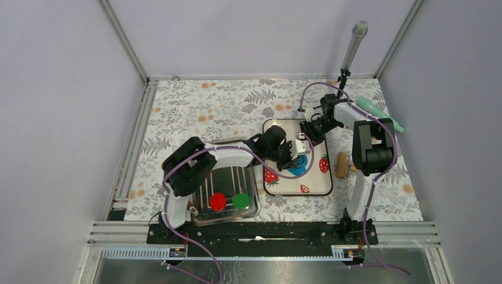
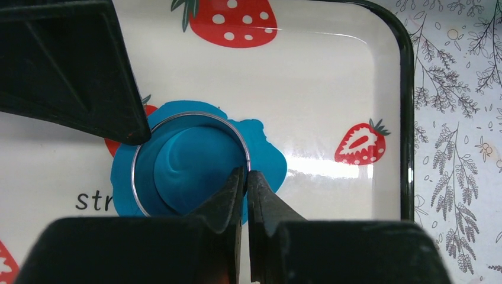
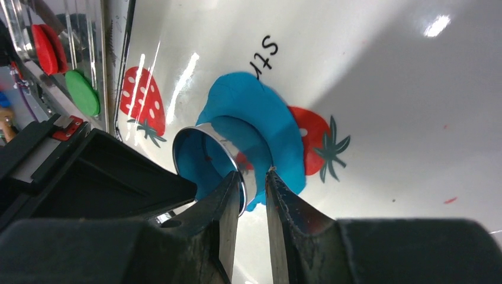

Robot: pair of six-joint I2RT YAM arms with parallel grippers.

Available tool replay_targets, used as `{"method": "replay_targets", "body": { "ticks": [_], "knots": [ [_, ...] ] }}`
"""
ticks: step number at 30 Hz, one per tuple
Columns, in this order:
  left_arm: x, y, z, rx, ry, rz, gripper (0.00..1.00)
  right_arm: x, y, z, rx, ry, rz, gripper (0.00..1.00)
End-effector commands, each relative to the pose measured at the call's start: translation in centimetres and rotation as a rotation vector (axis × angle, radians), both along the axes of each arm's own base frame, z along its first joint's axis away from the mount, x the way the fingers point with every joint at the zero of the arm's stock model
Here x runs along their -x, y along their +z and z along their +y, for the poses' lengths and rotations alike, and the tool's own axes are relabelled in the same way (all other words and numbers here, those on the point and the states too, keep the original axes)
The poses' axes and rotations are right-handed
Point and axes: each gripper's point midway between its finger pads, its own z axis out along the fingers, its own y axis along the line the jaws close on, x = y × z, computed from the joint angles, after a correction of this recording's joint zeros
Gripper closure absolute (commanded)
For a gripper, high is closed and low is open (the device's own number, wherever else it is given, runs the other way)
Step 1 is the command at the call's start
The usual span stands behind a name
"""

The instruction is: Roll out the dumpling wrappers from the dough

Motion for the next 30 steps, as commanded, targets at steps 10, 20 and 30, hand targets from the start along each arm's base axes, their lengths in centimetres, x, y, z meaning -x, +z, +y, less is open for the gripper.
{"method": "replay_targets", "body": {
  "ticks": [10, 20, 30],
  "knots": [
    [-0.1, 0.3, -0.8, 0.032, -0.023, -0.006, 1.00, 0.9, 1.5, 1.3, -0.073, 0.056, 0.000, 0.67],
    [0.5, -0.7, -0.3, 0.017, -0.022, 0.026, 1.00, 1.4, -1.0, 0.9, 0.012, 0.049, 0.012, 0.90],
    [1.6, -4.0, 2.0, -0.045, 0.019, 0.062, 1.00, 1.9, -2.8, -1.0, 0.133, 0.043, -0.061, 1.00]
  ]
}}
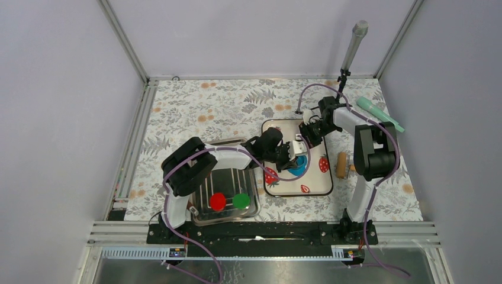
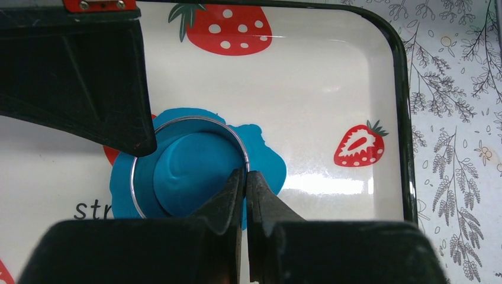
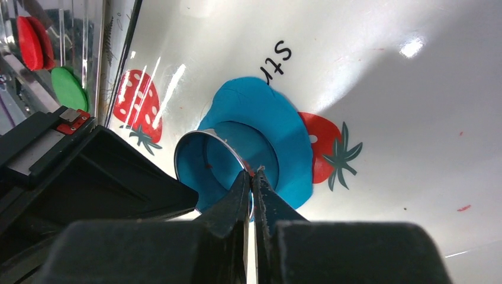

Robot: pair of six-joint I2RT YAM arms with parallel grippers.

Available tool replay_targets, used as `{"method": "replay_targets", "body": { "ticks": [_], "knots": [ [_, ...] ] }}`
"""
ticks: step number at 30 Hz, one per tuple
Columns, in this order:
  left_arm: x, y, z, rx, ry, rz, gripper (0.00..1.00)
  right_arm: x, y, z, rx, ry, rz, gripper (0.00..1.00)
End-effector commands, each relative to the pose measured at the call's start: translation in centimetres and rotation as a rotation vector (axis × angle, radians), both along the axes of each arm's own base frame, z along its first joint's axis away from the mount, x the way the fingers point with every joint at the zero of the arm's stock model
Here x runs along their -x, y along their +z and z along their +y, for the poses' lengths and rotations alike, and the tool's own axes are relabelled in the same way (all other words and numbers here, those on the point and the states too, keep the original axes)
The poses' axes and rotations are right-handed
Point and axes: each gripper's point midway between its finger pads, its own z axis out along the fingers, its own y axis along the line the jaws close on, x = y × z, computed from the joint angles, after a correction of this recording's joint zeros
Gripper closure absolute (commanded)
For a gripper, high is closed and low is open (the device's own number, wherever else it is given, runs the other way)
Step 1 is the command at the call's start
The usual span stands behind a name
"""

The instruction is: Roll out the dumpling wrappers from the dough

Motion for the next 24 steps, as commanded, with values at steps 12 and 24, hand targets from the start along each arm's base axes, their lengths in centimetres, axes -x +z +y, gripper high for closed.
{"method": "replay_targets", "body": {
  "ticks": [12, 24],
  "knots": [
    [1.1, -5.5, 5.2, -0.146, 0.068, 0.081, 1.00, 4.3, -3.7, -3.5, 0.231, -0.022, 0.052, 1.00],
    [-1.6, -6.3, 7.9, -0.177, 0.181, 0.117, 1.00, 7.6, -3.4, -4.5, 0.272, -0.034, 0.104, 1.00]
  ]
}}
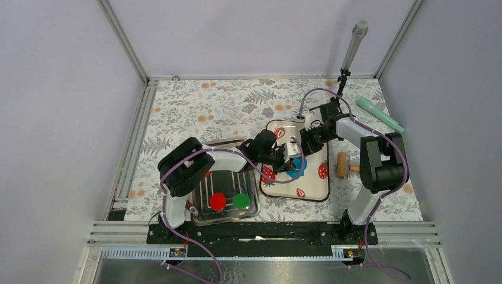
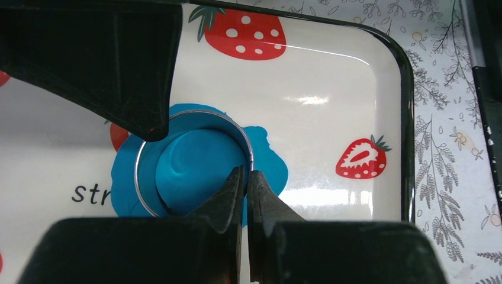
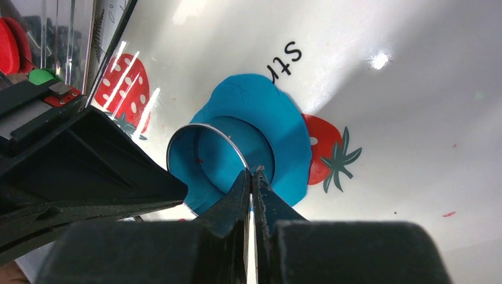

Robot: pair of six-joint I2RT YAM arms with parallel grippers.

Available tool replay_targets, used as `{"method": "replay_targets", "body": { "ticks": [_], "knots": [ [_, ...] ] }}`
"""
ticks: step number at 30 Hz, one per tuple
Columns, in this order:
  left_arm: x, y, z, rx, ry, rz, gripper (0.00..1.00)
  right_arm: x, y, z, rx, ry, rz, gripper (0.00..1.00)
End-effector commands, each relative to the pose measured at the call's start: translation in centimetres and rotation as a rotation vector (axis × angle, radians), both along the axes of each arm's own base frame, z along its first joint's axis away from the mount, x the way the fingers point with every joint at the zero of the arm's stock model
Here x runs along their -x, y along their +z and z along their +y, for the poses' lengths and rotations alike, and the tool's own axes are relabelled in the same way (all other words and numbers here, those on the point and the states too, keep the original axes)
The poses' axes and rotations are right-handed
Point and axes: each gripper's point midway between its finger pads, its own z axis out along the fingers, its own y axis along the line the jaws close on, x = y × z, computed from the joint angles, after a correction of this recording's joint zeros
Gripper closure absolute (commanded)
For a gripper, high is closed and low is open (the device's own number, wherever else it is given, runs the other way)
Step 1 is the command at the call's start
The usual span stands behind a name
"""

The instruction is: Roll out the dumpling wrappers from the dough

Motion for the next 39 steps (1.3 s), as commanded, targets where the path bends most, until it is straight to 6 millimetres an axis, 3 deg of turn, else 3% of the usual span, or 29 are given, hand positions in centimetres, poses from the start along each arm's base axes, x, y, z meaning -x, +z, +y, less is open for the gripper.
{"method": "replay_targets", "body": {
  "ticks": [1, 5, 11, 15, 18, 23, 26, 35, 39],
  "knots": [
    [-1.9, -6.2, 6.5, -0.236, 0.202, 0.128, 1.00, 5.8, -3.3, -4.1, 0.241, -0.009, 0.200, 1.00],
    [-0.7, -6.4, 6.2, -0.239, 0.176, 0.141, 1.00, 4.6, -3.5, -3.7, 0.231, -0.032, 0.179, 1.00],
    [2.6, -5.7, 3.2, -0.205, 0.128, 0.194, 1.00, 0.0, -3.8, -2.5, 0.226, -0.011, 0.093, 1.00],
    [4.1, -6.0, 2.1, -0.217, 0.114, 0.219, 1.00, -0.9, -4.0, -1.5, 0.243, 0.060, 0.065, 1.00],
    [3.9, -7.5, 3.8, -0.267, 0.160, 0.224, 1.00, 0.2, -4.7, -2.2, 0.278, 0.079, 0.091, 1.00],
    [4.5, -10.4, 7.6, -0.337, 0.201, 0.264, 1.00, 3.8, -5.3, -3.7, 0.325, 0.091, 0.141, 1.00],
    [3.3, -11.3, 9.3, -0.352, 0.273, 0.288, 1.00, 5.5, -5.1, -4.2, 0.338, 0.078, 0.170, 1.00],
    [-2.2, -8.9, 11.1, -0.320, 0.375, 0.262, 1.00, 8.3, -4.8, -5.0, 0.363, 0.069, 0.227, 1.00],
    [-2.9, -9.1, 11.4, -0.325, 0.400, 0.269, 1.00, 8.8, -4.5, -5.4, 0.375, 0.077, 0.223, 1.00]
  ]
}}
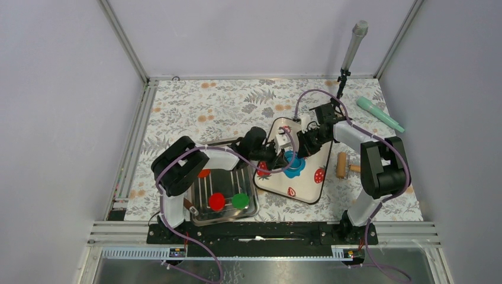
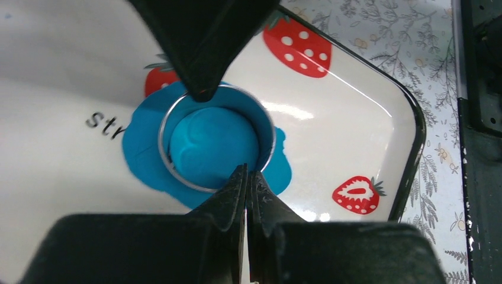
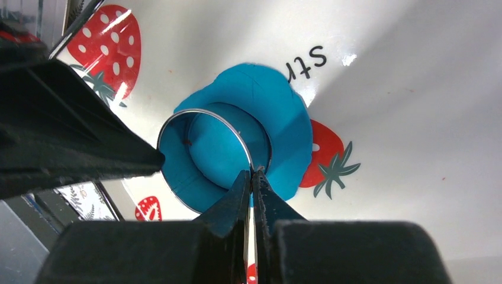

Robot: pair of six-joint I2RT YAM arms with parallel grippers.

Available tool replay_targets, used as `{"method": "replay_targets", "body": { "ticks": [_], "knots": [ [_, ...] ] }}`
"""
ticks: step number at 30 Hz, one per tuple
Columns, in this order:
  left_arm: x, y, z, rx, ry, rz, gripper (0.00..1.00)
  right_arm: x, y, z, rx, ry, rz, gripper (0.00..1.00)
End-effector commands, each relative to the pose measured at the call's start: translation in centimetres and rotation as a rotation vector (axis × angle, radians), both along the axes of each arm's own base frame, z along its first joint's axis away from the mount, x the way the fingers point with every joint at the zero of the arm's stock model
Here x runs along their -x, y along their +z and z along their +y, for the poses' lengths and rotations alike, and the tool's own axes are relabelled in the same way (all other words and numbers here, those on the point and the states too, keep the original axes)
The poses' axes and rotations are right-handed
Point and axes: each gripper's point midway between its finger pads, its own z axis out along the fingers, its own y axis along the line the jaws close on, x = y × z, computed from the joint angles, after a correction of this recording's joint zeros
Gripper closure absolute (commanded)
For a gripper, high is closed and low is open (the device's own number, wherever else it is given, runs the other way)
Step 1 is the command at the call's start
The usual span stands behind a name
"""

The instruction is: Roll out the dumpling wrappers from the dough

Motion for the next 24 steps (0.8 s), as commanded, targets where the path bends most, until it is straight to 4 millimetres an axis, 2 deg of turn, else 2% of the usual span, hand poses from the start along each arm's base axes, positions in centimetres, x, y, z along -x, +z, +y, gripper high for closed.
{"method": "replay_targets", "body": {
  "ticks": [1, 4, 8, 12, 19, 21, 24],
  "knots": [
    [-1.7, -9.2, 8.8, -0.371, 0.231, 0.146, 1.00, 8.1, -4.0, -5.8, 0.300, 0.020, 0.280, 1.00],
    [-0.3, -9.1, 7.8, -0.369, 0.186, 0.149, 1.00, 7.2, -3.9, -5.2, 0.282, -0.001, 0.275, 1.00],
    [1.6, -8.6, 5.9, -0.353, 0.138, 0.158, 1.00, 4.2, -3.7, -4.5, 0.270, -0.027, 0.232, 1.00],
    [2.5, -8.5, 4.6, -0.341, 0.112, 0.150, 1.00, 2.2, -3.6, -3.7, 0.250, -0.032, 0.214, 1.00],
    [3.8, -9.1, 4.2, -0.360, 0.071, 0.141, 1.00, 0.6, -3.7, -2.5, 0.222, -0.016, 0.200, 1.00],
    [3.7, -8.3, 4.2, -0.354, 0.078, 0.138, 1.00, 0.3, -3.3, -2.4, 0.219, -0.020, 0.191, 1.00],
    [3.2, -5.5, 4.4, -0.317, 0.092, 0.115, 1.00, -0.5, -1.5, -1.9, 0.194, -0.036, 0.157, 1.00]
  ]
}}
